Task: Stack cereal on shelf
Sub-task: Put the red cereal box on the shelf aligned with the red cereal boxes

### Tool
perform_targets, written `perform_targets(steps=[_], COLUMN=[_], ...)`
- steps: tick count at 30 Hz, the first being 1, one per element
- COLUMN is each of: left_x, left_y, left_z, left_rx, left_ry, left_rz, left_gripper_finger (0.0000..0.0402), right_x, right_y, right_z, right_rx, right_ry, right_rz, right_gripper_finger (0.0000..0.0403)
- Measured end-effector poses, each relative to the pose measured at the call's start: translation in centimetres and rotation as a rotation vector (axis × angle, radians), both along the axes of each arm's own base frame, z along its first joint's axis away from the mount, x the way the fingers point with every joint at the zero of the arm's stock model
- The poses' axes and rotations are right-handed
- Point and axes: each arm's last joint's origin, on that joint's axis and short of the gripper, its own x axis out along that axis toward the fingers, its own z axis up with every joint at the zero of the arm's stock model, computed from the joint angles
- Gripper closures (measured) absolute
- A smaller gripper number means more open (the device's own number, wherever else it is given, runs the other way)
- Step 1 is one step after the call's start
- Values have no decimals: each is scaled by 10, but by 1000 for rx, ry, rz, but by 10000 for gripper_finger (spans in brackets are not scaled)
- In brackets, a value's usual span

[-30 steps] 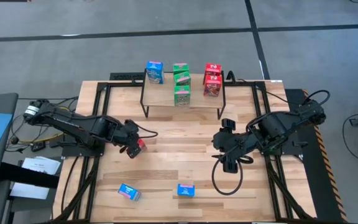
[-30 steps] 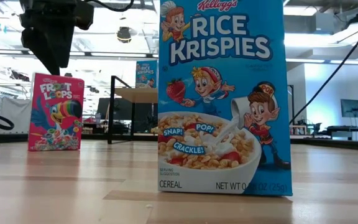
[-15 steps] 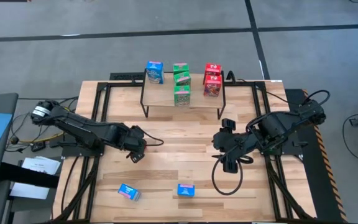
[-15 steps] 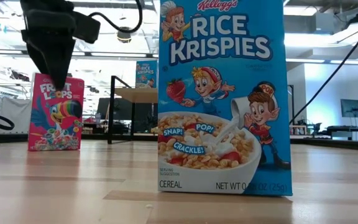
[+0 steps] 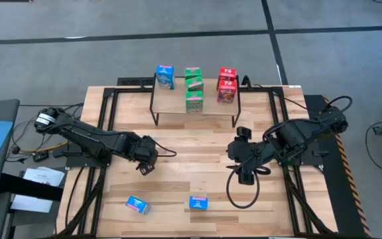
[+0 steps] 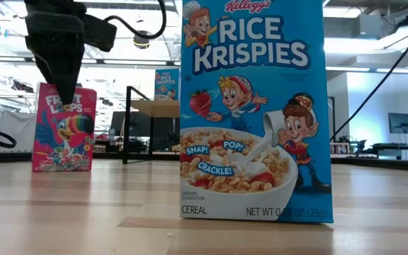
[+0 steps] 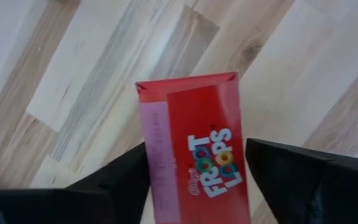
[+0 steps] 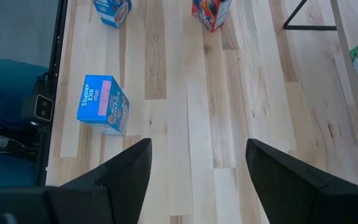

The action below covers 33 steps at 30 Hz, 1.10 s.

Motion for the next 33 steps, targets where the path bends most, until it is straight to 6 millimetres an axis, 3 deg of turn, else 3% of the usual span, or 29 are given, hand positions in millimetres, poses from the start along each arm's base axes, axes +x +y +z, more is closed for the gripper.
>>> perform_targets(steps=[9, 19, 33], left_x=[2, 3, 19], left_y=[0, -2, -5], left_z=[0, 2, 51], left_rx=[6, -27, 9], left_ry=[-13, -13, -154], left_rz=[-30, -45, -212], left_gripper_finger=[235, 246, 246], right_x=[0, 1, 5], right_y=[0, -2, -11], right_z=[0, 0, -1], right_rx=[-1, 38, 82], right_ry=[0, 19, 45], right_rz=[1, 13, 39], right_gripper_finger=[117, 117, 117])
